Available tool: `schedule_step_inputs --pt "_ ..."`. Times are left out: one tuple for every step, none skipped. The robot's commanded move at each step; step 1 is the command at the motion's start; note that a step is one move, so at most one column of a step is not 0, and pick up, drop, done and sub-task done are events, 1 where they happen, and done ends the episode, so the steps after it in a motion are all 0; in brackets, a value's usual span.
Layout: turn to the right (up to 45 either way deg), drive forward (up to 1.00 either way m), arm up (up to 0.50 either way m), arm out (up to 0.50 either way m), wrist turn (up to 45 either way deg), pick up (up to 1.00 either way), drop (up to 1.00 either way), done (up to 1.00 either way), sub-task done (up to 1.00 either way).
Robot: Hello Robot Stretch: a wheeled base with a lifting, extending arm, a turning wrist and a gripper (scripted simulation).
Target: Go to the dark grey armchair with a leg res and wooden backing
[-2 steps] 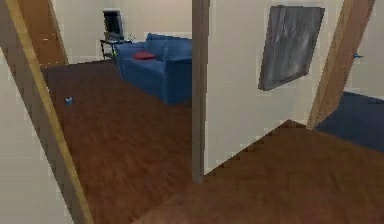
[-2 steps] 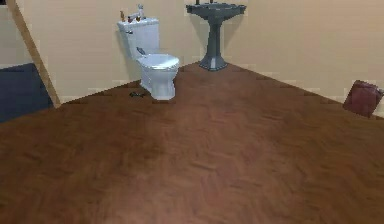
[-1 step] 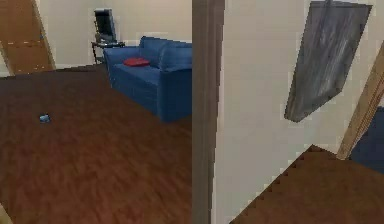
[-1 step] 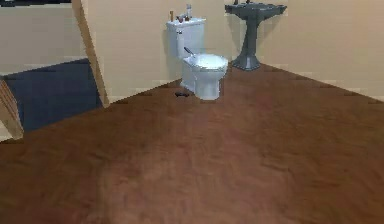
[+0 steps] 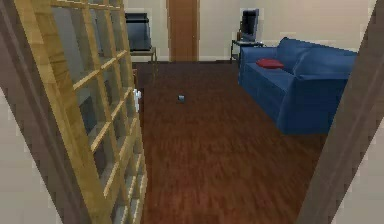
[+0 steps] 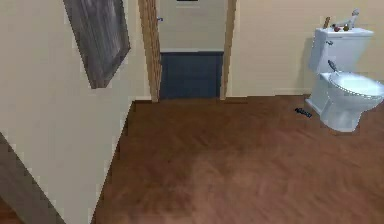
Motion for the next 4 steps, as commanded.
schedule_step_inputs --pt "0.0 1.00 0.00 0.00 0.0 0.00 0.00 0.00 0.00" --pt "0.0 0.30 0.00 0.00 0.0 0.00 0.00 0.00 0.00" --pt "0.0 0.30 0.00 0.00 0.0 0.00 0.00 0.00 0.00" --pt "-45.0 0.00 0.00 0.00 0.0 0.00 0.00 0.00 0.00"
